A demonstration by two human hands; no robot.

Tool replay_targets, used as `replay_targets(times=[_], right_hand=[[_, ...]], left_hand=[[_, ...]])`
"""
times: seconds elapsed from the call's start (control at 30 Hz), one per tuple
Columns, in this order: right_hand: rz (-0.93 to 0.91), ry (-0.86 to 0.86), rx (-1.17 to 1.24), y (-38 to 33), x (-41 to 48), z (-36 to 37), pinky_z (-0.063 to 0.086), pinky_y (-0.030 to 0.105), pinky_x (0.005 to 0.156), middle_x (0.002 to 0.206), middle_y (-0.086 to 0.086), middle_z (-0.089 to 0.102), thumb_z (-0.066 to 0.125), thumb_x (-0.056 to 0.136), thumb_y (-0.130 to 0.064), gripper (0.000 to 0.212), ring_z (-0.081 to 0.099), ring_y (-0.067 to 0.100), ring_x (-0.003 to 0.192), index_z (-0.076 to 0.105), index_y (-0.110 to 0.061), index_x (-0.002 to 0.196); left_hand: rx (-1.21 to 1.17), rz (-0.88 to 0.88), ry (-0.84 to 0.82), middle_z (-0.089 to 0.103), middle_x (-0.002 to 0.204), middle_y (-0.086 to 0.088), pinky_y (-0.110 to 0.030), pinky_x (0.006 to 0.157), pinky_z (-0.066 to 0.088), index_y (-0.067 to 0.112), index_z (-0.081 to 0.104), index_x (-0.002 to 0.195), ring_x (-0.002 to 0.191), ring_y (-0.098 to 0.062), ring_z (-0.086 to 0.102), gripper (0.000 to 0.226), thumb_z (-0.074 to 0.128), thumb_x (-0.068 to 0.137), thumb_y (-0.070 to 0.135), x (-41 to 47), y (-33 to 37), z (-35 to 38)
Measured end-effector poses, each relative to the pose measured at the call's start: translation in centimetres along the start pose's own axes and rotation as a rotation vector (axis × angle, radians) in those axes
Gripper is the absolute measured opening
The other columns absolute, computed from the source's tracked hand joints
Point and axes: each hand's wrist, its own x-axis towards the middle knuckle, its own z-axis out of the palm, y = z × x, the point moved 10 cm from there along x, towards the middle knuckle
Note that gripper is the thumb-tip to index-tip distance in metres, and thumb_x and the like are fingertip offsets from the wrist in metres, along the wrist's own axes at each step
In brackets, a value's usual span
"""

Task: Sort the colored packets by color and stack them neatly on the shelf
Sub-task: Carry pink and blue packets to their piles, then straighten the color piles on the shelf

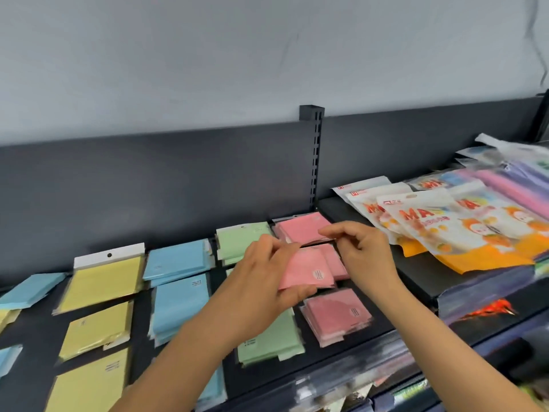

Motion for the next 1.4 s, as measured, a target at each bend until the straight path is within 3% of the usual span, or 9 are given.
replay_targets(times=[0.17, 0.4, 0.6, 0.73, 0.87, 1.0, 1.1, 1.23, 1.4], right_hand=[[-0.025, -0.021, 0.002, 0.8, 1.2, -1.3, 0.043, 0.000, 0.074, 0.084, -0.013, 0.066, 0.045, 0.080, 0.014, 0.042, 0.058, -0.018, 0.080, 0.074, -0.015, 0.090], [-0.057, -0.119, 0.077, 1.7, 1.7, -2.4, 0.043, 0.001, 0.077, 0.088, -0.011, 0.066, 0.046, 0.083, 0.011, 0.038, 0.059, -0.008, 0.084, 0.073, -0.013, 0.093], [-0.127, -0.226, 0.146, 1.2, 1.3, -1.8, 0.046, 0.004, 0.079, 0.090, -0.011, 0.066, 0.046, 0.086, 0.008, 0.036, 0.060, -0.005, 0.086, 0.073, -0.013, 0.096], [-0.141, -0.291, 0.259, -0.4, 0.1, -0.2, 0.044, 0.001, 0.076, 0.085, -0.016, 0.065, 0.047, 0.085, 0.010, 0.037, 0.061, -0.006, 0.086, 0.073, -0.015, 0.093], [-0.123, -0.392, 0.320, -1.7, -1.5, 2.6, 0.043, 0.001, 0.070, 0.083, -0.024, 0.062, 0.045, 0.085, 0.010, 0.040, 0.058, -0.016, 0.080, 0.073, -0.019, 0.091], [-0.127, -0.459, 0.348, -3.6, -3.1, 5.6, 0.047, 0.010, 0.076, 0.084, -0.021, 0.064, 0.046, 0.086, 0.009, 0.039, 0.060, -0.007, 0.086, 0.073, -0.019, 0.091], [-0.144, -0.507, 0.339, -5.6, -4.6, 8.2, 0.045, 0.007, 0.074, 0.083, -0.022, 0.063, 0.048, 0.085, 0.009, 0.041, 0.060, -0.006, 0.087, 0.071, -0.024, 0.087], [-0.151, -0.589, 0.319, -9.0, -7.4, 12.6, 0.044, 0.004, 0.071, 0.086, -0.020, 0.064, 0.048, 0.087, 0.007, 0.040, 0.059, -0.006, 0.086, 0.071, -0.025, 0.089], [-0.174, -0.650, 0.292, -15.0, -11.9, 17.6, 0.042, -0.001, 0.070, 0.088, -0.025, 0.061, 0.048, 0.090, 0.002, 0.036, 0.056, -0.018, 0.083, 0.070, -0.025, 0.095]], left_hand=[[0.029, 0.002, -0.110, 0.028, 0.119, 0.010, -0.025, 0.101, 0.034, 0.030, 0.021, 0.144, 0.115, -0.006, 0.031, 0.082, 0.029, 0.074, 0.073, 1.6, 2.7, 3.3], [0.239, -0.108, -0.320, 0.030, 0.132, 0.002, -0.036, 0.103, 0.033, 0.028, 0.018, 0.144, 0.122, -0.020, 0.035, 0.080, 0.036, 0.080, 0.073, 0.7, 3.5, 9.7], [0.314, -0.191, -0.249, 0.022, 0.142, 0.006, -0.034, 0.113, 0.022, 0.025, 0.011, 0.146, 0.130, -0.016, 0.023, 0.085, 0.037, 0.081, 0.073, 0.0, 4.0, 9.1], [0.235, -0.269, -0.135, 0.021, 0.146, 0.009, -0.025, 0.113, 0.015, 0.024, 0.019, 0.146, 0.135, -0.007, 0.015, 0.080, 0.046, 0.083, 0.064, -1.4, 4.2, 6.3], [0.197, -0.391, -0.026, 0.026, 0.143, 0.016, -0.022, 0.113, 0.021, 0.028, 0.030, 0.143, 0.134, -0.003, 0.020, 0.064, 0.050, 0.087, 0.053, -5.3, 2.5, 3.0], [0.239, -0.492, 0.049, 0.034, 0.141, 0.012, -0.014, 0.107, 0.018, 0.026, 0.036, 0.140, 0.130, -0.005, 0.026, 0.060, 0.054, 0.087, 0.047, -10.0, 0.1, -0.2], [0.277, -0.542, 0.089, 0.036, 0.140, 0.013, -0.011, 0.104, 0.015, 0.027, 0.038, 0.139, 0.129, -0.005, 0.027, 0.059, 0.050, 0.086, 0.052, -13.9, -1.5, -2.8], [0.284, -0.604, 0.147, 0.039, 0.138, 0.013, -0.018, 0.109, 0.023, 0.026, 0.042, 0.137, 0.129, -0.006, 0.029, 0.062, 0.048, 0.084, 0.058, -19.5, -4.0, -6.1], [0.287, -0.600, 0.147, 0.041, 0.135, 0.014, -0.013, 0.102, 0.021, 0.027, 0.044, 0.136, 0.125, -0.001, 0.031, 0.079, 0.026, 0.076, 0.075, -26.6, -7.2, -9.6]])
